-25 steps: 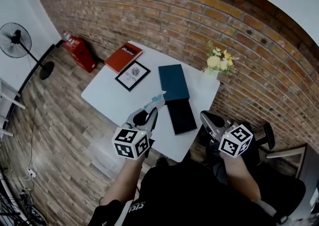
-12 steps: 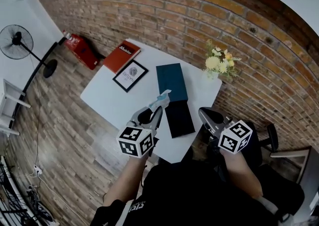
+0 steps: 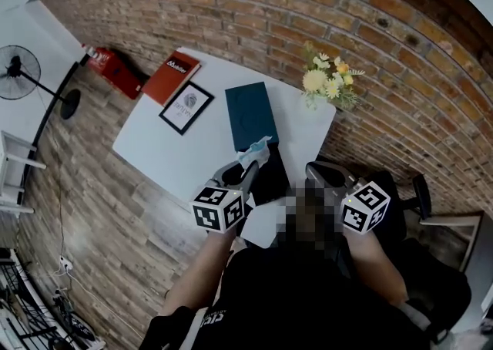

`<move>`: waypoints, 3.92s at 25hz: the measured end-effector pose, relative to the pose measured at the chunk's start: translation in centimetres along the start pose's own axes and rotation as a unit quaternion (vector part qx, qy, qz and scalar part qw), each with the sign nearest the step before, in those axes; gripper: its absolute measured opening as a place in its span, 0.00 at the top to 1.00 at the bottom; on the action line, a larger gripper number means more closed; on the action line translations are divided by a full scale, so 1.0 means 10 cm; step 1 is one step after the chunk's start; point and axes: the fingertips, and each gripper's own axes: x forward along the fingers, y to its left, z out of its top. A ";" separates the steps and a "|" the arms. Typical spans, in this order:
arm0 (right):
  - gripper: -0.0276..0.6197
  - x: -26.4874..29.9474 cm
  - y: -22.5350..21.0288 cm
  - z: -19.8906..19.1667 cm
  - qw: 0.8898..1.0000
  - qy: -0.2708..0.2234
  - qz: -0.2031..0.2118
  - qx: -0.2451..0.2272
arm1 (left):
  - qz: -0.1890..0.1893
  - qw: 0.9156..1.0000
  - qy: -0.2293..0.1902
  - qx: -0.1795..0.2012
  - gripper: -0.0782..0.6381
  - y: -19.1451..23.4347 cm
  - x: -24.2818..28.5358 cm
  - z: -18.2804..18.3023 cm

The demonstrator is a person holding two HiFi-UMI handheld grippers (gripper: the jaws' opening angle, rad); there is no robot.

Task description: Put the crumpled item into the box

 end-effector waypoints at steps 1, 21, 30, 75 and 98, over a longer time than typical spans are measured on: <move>0.96 -0.03 -0.03 -0.02 1.000 0.001 -0.004 0.003 | -0.003 1.000 0.007 -0.003 0.79 -0.01 0.05 -0.05; 0.96 -0.19 -0.19 0.01 0.999 -0.005 -0.039 0.006 | -0.008 0.991 0.121 -0.061 0.79 0.18 0.65 -1.04; 0.96 -0.24 -0.24 0.07 0.999 -0.010 -0.050 0.002 | -0.012 0.984 0.169 -0.059 0.79 0.22 0.77 -1.39; 0.96 0.03 0.32 -0.03 0.999 -0.003 -0.039 -0.011 | 0.005 0.950 0.222 0.221 0.52 0.53 0.31 -1.08; 0.96 0.20 1.03 0.18 0.997 -0.027 -0.031 -0.068 | -0.070 0.984 -0.038 0.163 0.67 0.09 -0.94 0.41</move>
